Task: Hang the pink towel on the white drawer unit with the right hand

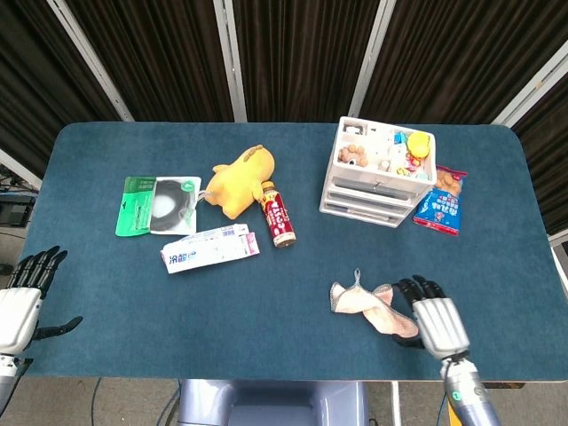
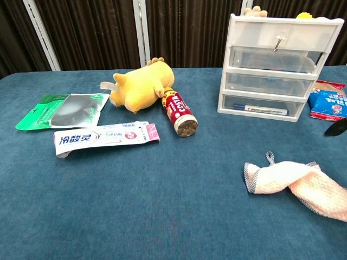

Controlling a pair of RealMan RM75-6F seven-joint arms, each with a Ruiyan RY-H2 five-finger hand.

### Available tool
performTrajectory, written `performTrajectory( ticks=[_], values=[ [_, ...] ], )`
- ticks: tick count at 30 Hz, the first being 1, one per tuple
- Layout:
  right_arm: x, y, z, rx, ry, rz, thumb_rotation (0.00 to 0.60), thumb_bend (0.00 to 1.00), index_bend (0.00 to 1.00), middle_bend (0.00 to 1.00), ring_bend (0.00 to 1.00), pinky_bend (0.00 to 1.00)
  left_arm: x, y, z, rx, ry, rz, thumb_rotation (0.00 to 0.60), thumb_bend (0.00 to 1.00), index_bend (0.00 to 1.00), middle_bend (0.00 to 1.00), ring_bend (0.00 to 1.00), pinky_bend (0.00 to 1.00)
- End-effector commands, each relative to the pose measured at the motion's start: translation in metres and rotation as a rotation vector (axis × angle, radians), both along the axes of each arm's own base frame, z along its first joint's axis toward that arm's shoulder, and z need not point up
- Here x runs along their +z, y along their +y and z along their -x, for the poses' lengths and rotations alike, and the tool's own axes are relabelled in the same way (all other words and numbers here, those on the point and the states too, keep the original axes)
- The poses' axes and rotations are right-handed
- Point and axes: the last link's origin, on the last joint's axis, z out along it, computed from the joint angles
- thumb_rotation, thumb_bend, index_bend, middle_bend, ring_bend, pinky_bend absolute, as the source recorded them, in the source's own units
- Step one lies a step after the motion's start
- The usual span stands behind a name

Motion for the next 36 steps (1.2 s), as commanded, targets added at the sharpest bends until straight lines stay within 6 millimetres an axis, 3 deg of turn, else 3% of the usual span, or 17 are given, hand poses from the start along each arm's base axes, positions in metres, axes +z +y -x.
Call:
performTrajectory(
  ticks=[1,11,15,20,26,30,36],
  values=[
    [-0.019,-0.006,0.0,-0.022,0.021,-0.022,0.6,0.0,0.24,0.21,0.13,0.24,0.001,0.0,0.001,0.002,-0.004,0.004,0.6,0.03,0.0,0.0,0.0,0.0],
    [-0.044,-0.014,0.008,-0.049,0.051,-0.01,0.6,0.02,0.27,0.25,0.16,0.26,0.002,0.0,0.001,0.005,-0.015,0.013,0.6,0.03,0.0,0.0,0.0,0.0],
    [-0.054,-0.015,0.011,-0.06,0.056,-0.018,0.6,0.07,0.32,0.29,0.21,0.31,0.002,0.0,0.001,0.01,-0.017,0.012,0.6,0.03,0.0,0.0,0.0,0.0],
    [-0.067,-0.015,0.013,-0.049,0.047,-0.018,0.6,0.19,0.41,0.38,0.32,0.46,0.002,0.001,0.001,0.017,-0.02,0.012,0.6,0.03,0.0,0.0,0.0,0.0],
    [-0.078,-0.019,0.011,0.006,0.022,0.017,0.6,0.35,0.61,0.61,0.6,0.77,0.002,0.001,0.001,0.023,-0.025,0.012,0.6,0.03,0.0,0.0,0.0,0.0],
    [-0.075,-0.026,0.007,0.1,0.013,0.069,0.6,0.41,0.69,0.7,0.7,0.85,0.002,0.001,0.002,0.029,-0.033,0.011,0.6,0.03,0.0,0.0,0.0,0.0],
    [-0.051,-0.041,0.002,0.283,0.032,0.161,0.6,0.43,0.71,0.72,0.72,0.85,0.003,0.002,0.002,0.034,-0.041,0.01,0.6,0.03,0.0,0.0,0.0,0.0]
  ],
)
